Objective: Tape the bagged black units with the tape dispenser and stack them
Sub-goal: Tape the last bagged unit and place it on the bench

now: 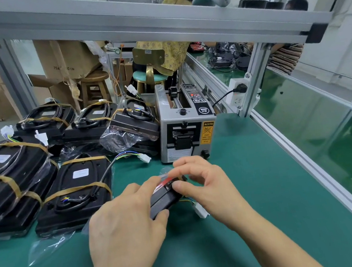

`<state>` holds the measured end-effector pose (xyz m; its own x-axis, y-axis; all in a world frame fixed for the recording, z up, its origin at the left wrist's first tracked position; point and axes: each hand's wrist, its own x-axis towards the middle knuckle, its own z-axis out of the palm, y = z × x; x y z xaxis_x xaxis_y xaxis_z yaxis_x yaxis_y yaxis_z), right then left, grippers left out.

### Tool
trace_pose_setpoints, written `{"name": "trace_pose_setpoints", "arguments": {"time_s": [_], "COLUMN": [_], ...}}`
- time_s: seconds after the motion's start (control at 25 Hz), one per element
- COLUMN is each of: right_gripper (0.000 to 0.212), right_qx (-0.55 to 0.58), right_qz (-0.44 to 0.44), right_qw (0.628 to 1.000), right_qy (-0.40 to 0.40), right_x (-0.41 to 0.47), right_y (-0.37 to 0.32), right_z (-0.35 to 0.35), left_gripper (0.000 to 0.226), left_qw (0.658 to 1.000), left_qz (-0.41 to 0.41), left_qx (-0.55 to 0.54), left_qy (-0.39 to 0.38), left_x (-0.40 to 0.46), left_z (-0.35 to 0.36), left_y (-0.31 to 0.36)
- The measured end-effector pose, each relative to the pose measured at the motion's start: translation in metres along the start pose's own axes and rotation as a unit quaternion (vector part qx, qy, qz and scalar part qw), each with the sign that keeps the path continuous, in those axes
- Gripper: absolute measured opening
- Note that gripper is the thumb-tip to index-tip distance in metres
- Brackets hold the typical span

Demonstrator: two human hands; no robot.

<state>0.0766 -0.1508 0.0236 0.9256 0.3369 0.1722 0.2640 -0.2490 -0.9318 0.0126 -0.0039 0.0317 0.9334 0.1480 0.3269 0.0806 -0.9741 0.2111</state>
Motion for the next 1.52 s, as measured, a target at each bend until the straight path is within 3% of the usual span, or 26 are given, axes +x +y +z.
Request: {"name": "trace_pose_setpoints", "arguments": {"time_s": [0.12, 0.32, 0.6, 0.76, 0.88, 1.12, 1.28, 1.4, 1.52], "right_gripper": [0.014, 0.013, 0.030, 0.028, 0.024, 0.014, 0.017, 0.030, 0.031], "right_qx": [-0.039, 0.047, 0.044, 0.189, 0.216, 0.116, 0.070, 0.029, 0.004], "right_qz": [-0.019, 0.048, 0.025, 0.073, 0.085, 0.046, 0.040, 0.030, 0.016], "right_qw": [0.999, 0.994, 0.998, 0.979, 0.972, 0.990, 0.995, 0.997, 0.998], "right_qy": [0.016, 0.082, 0.037, 0.031, 0.032, 0.060, 0.063, 0.060, 0.055], "right_x": [0.000, 0.003, 0.000, 0.003, 0.005, 0.007, 0.008, 0.009, 0.009], "right_y": [-0.001, 0.003, 0.012, 0.018, 0.018, 0.012, 0.011, 0.013, 0.014], "right_z": [0.001, 0.017, 0.016, 0.012, 0.015, 0.031, 0.031, 0.028, 0.030], "left_gripper": [0.056, 0.056, 0.055, 0.056, 0.054, 0.060, 0.077, 0.068, 0.068], "left_qw": [1.000, 1.000, 1.000, 0.999, 0.998, 0.999, 0.998, 0.997, 0.987], "left_qz": [0.000, -0.005, -0.023, -0.033, -0.033, -0.016, 0.054, 0.053, -0.019], "left_qx": [-0.001, 0.017, -0.008, -0.024, -0.043, -0.016, 0.005, -0.048, -0.160], "left_qy": [-0.010, -0.009, -0.009, -0.028, -0.023, -0.040, -0.041, 0.019, 0.010], "left_x": [-0.001, -0.001, 0.000, 0.003, 0.001, 0.005, 0.006, -0.001, -0.006], "left_z": [-0.001, -0.002, -0.003, -0.005, -0.008, -0.007, -0.014, -0.006, 0.002], "left_y": [0.000, 0.000, -0.003, -0.005, -0.003, -0.008, -0.014, -0.030, -0.044]}}
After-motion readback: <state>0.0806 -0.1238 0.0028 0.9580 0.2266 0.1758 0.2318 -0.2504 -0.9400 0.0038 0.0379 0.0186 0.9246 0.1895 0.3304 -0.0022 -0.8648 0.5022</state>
